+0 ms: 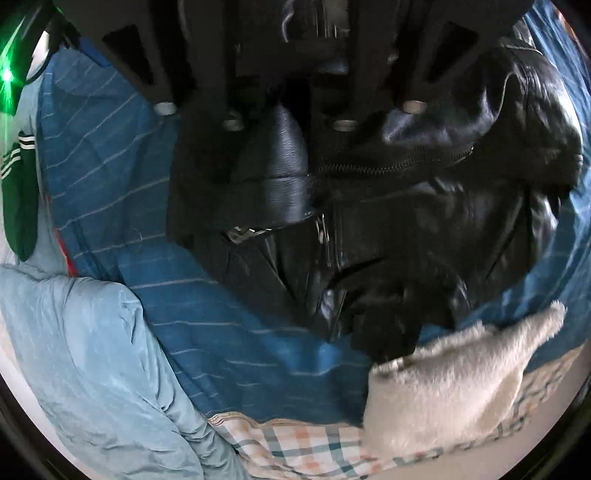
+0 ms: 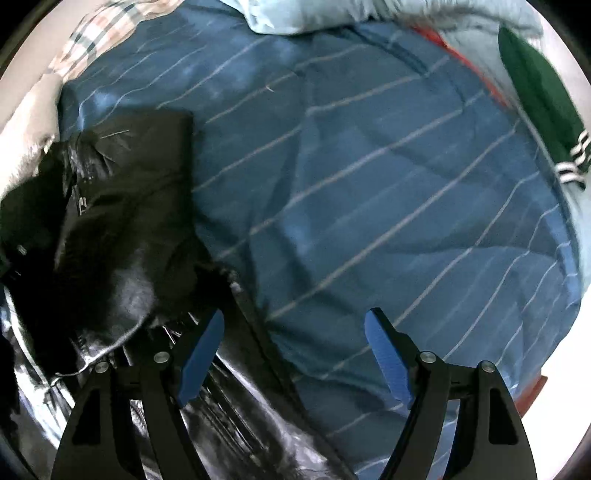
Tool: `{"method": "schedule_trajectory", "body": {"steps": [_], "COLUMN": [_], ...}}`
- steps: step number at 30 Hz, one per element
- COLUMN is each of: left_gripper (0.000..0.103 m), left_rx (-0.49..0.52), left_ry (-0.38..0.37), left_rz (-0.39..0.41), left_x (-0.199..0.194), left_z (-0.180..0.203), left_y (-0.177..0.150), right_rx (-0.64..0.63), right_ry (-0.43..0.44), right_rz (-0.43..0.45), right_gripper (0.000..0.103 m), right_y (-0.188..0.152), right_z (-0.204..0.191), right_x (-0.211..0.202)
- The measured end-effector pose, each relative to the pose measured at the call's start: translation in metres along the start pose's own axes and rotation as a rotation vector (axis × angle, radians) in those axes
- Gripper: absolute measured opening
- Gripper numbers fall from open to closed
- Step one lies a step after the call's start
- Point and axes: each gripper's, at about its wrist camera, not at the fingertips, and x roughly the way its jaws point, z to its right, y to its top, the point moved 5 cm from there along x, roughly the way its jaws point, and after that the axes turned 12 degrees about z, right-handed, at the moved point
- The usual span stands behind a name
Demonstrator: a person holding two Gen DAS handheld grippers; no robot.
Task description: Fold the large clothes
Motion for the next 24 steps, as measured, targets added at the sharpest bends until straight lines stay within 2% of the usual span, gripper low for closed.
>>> {"method": "schedule_trajectory", "body": {"steps": [1,2,5,9,11,13,17,18,19,20,22,24], "left_gripper": [0.067,0.101,0.101,0.101,0.101,0.101,0.101,0.101,0.101,0.101,0.101,0.101], "left_rx": [-0.011,-0.028,-0.043,-0.074,-0.132,-0.2,-0.264,-0.264,-0.269,-0.277,-0.299,-0.306], "left_ry": [-0.009,-0.017,-0.006,0.096,0.177,0.258,0.467,0.503,0.541,0.565,0.595,0.606], "left_rz": [0.003,0.01,0.031,0.067,0.058,0.049,0.033,0.022,0.007,-0.004,-0.022,-0.027], "left_x": [-0.004,-0.009,-0.028,-0.057,-0.074,-0.09,-0.111,-0.113,-0.116,-0.118,-0.122,-0.123], "left_z": [-0.001,-0.005,-0.021,-0.066,-0.103,-0.143,-0.216,-0.227,-0.24,-0.249,-0.265,-0.271], "left_y": [0.002,0.002,0.004,0.007,0.0,-0.011,-0.041,-0.046,-0.054,-0.059,-0.07,-0.075], "right_rx": [0.016,0.031,0.075,0.133,0.129,0.113,-0.043,-0.117,-0.215,-0.309,-0.363,-0.375], "right_ry": [0.03,0.064,0.166,0.336,0.412,0.449,0.45,0.416,0.332,0.251,0.232,0.218], "right_rz": [-0.012,-0.026,-0.061,-0.074,-0.077,-0.082,-0.18,-0.212,-0.203,-0.18,-0.148,-0.087], "right_gripper": [0.08,0.08,0.08,0.08,0.08,0.08,0.08,0.058,0.025,0.02,0.011,0.008], "right_y": [0.001,0.003,0.011,0.03,0.041,0.045,0.044,0.037,0.033,0.029,0.03,0.034], "right_z": [0.004,0.007,0.005,-0.021,-0.046,-0.071,-0.128,-0.142,-0.151,-0.156,-0.158,-0.153], "right_x": [0.0,0.0,-0.003,-0.011,-0.009,-0.004,0.035,0.047,0.055,0.058,0.05,0.033]}}
